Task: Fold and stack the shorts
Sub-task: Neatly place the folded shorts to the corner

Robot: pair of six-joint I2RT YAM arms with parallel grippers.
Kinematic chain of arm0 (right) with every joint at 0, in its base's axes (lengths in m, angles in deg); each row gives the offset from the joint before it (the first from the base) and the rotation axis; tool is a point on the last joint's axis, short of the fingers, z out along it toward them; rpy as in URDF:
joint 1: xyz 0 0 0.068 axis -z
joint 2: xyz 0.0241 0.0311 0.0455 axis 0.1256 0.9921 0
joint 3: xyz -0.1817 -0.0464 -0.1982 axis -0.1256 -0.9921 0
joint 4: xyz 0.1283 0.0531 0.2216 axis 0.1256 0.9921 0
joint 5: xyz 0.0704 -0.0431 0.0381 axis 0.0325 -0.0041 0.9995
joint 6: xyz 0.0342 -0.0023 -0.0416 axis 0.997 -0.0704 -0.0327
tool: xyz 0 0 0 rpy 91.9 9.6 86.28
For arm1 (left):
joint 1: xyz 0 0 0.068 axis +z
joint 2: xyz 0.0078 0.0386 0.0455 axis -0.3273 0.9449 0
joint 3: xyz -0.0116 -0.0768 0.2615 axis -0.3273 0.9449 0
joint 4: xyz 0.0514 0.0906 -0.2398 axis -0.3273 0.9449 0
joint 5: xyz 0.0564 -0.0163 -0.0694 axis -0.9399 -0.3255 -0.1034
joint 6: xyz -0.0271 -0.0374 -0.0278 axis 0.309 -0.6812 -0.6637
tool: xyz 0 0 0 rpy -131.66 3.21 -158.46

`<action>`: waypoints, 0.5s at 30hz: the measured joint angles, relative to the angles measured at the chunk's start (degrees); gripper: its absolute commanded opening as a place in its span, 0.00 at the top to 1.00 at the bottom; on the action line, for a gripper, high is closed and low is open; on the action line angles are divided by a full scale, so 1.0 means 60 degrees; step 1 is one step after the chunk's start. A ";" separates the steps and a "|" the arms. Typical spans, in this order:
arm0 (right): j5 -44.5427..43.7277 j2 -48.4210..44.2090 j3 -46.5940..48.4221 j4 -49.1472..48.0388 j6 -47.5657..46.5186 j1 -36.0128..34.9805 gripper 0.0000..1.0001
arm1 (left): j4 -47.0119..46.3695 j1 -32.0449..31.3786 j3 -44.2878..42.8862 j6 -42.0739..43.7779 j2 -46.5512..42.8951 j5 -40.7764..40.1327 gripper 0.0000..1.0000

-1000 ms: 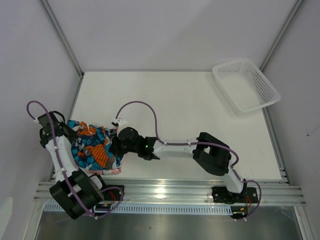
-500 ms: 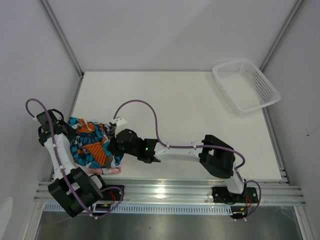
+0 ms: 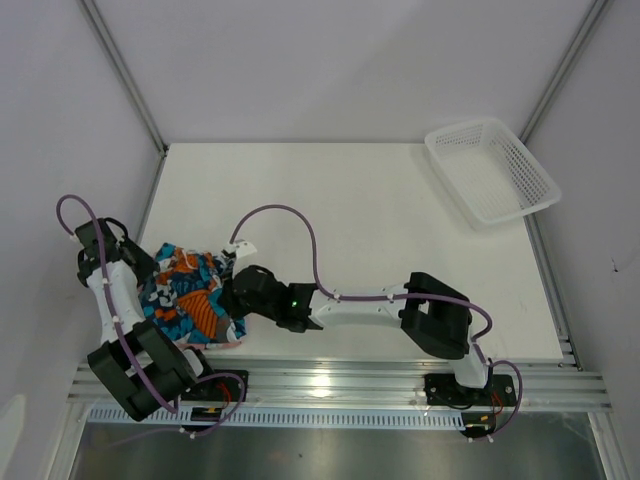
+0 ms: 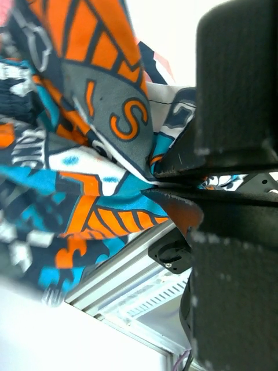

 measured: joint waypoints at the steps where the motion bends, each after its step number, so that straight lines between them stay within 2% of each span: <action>1: -0.0018 0.0011 0.0000 0.0036 0.0033 0.0000 0.84 | -0.0015 0.0000 -0.0018 0.0025 0.0000 -0.0055 0.27; 2: -0.0058 0.0047 0.0000 0.0033 0.0117 0.0004 0.81 | -0.0058 0.0004 -0.0044 0.0080 0.0000 -0.0117 0.22; 3: -0.0102 0.0087 0.0000 0.0022 0.0204 0.0004 0.72 | -0.0095 0.0011 -0.0069 0.0058 0.0000 -0.0160 0.18; 4: -0.0135 0.0131 0.0000 0.0029 0.0291 0.0004 0.66 | -0.0120 0.0011 -0.0098 0.0036 0.0000 -0.0197 0.11; 5: -0.0160 0.0186 -0.0004 0.0036 0.0342 0.0004 0.52 | -0.0142 0.0015 -0.0127 0.0036 0.0000 -0.0222 0.10; 8: -0.0259 0.0335 -0.0007 0.0138 0.0510 0.0004 0.30 | -0.0222 0.0022 -0.0178 0.0036 -0.0036 -0.0313 0.09; 10: -0.0375 0.0350 -0.0051 0.0350 0.0601 0.0025 0.26 | -0.0226 0.0025 -0.0178 0.0036 -0.0175 -0.0321 0.09; 15: -0.0412 0.0335 -0.0317 0.0583 0.0776 0.0368 0.27 | -0.0288 -0.0007 -0.0175 0.0044 -0.0947 -0.0259 0.09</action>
